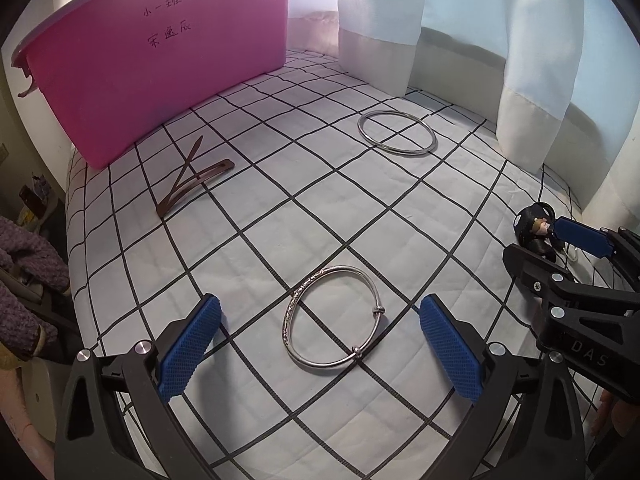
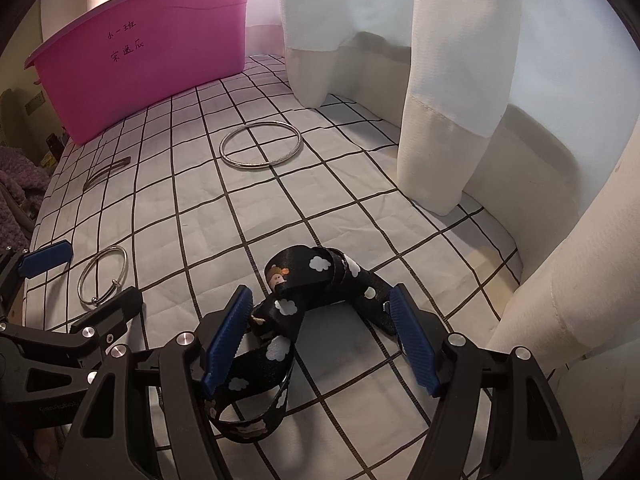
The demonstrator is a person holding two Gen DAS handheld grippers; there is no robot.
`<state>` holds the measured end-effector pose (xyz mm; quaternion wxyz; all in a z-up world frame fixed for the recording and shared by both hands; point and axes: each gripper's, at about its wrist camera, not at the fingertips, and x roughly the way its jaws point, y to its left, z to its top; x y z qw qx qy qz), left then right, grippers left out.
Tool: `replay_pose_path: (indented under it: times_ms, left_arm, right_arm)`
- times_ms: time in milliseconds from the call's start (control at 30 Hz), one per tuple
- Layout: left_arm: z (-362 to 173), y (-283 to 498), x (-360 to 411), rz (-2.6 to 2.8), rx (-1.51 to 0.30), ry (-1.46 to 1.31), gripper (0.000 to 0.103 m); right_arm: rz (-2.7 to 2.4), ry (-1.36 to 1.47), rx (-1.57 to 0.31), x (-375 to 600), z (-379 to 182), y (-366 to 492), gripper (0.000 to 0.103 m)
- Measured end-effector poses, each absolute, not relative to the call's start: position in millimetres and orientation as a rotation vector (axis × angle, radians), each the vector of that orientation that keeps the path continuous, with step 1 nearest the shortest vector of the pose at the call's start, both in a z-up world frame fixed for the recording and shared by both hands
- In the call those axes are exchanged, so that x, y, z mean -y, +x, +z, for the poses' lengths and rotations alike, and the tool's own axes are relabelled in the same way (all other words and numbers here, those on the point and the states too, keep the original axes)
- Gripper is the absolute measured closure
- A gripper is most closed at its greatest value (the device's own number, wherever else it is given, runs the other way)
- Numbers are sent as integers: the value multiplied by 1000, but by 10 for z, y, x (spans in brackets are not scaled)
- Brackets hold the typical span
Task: Organize jewelry
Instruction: 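Grasp the silver bangle with left tool while right tool grasps the patterned hair tie, then carry the bangle with left tool while right tool carries the hair tie to the tub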
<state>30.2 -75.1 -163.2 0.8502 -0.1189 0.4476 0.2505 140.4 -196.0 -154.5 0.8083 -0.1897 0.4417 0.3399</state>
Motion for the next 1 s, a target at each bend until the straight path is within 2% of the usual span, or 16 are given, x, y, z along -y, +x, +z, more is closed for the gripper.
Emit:
replay_pose_path:
  times_ms: [67, 133, 200, 267, 333, 367, 467, 1000]
  left_arm:
    - [-1628, 301, 770, 524, -939, -249, 8]
    - [-1610, 286, 802, 513, -924, -237, 21]
    - [-1599, 272, 832, 502, -912, -228, 29]
    - [-1584, 249, 831, 502, -898, -230, 41]
    - [-1568, 224, 841, 503, -885, -226, 58]
    - [-1568, 219, 837, 497, -884, -227, 58]
    - [-1561, 208, 817, 486, -880, -236, 59]
    - [-1248, -58, 841, 475, -821, -254, 59]
  right_arm:
    - [722, -410, -941, 1949, -1547, 1400, 35]
    - [719, -406, -941, 1960, -1544, 1399, 36]
    - [715, -408, -938, 1982, -1537, 1399, 39]
    - [719, -398, -936, 2024, -1517, 1403, 52]
    - [712, -396, -932, 2043, -1509, 1412, 63]
    - [710, -392, -930, 2054, -1502, 1411, 71]
    - [710, -370, -933, 2084, -1490, 1419, 80]
    - [757, -272, -908, 2317, -1206, 1254, 83]
